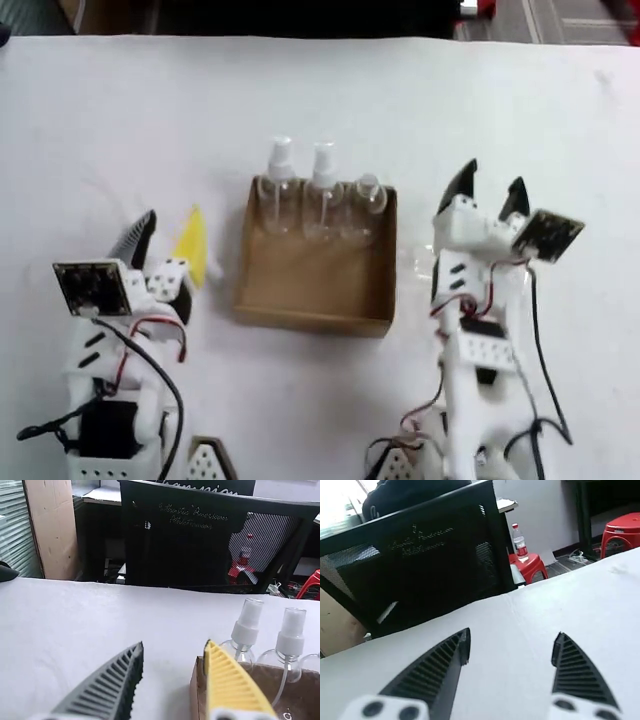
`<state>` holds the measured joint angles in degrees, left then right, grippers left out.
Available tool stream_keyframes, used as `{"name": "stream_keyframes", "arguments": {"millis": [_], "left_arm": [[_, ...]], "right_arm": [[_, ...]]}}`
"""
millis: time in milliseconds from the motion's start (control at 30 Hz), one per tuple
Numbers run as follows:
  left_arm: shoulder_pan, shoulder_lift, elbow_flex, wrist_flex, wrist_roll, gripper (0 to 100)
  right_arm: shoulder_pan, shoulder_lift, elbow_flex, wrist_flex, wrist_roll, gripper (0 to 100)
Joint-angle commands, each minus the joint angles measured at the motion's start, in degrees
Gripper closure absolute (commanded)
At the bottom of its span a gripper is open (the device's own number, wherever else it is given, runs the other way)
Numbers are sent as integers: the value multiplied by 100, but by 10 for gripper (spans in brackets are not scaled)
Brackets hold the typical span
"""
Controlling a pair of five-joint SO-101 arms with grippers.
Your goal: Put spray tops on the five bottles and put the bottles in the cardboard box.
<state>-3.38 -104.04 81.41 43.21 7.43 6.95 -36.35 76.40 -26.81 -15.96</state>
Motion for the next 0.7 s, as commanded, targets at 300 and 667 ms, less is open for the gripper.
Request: {"name": "stream_keyframes", "arguments": {"millis": [300,667], "left_arm": [[549,-57,-2127,2084,-1275,816],[-822,-57,-3824,4026,-4035,820]], "right_arm": [[681,-242,-686,2009,0,762],[532,-1068,44,2677,18,762]]}}
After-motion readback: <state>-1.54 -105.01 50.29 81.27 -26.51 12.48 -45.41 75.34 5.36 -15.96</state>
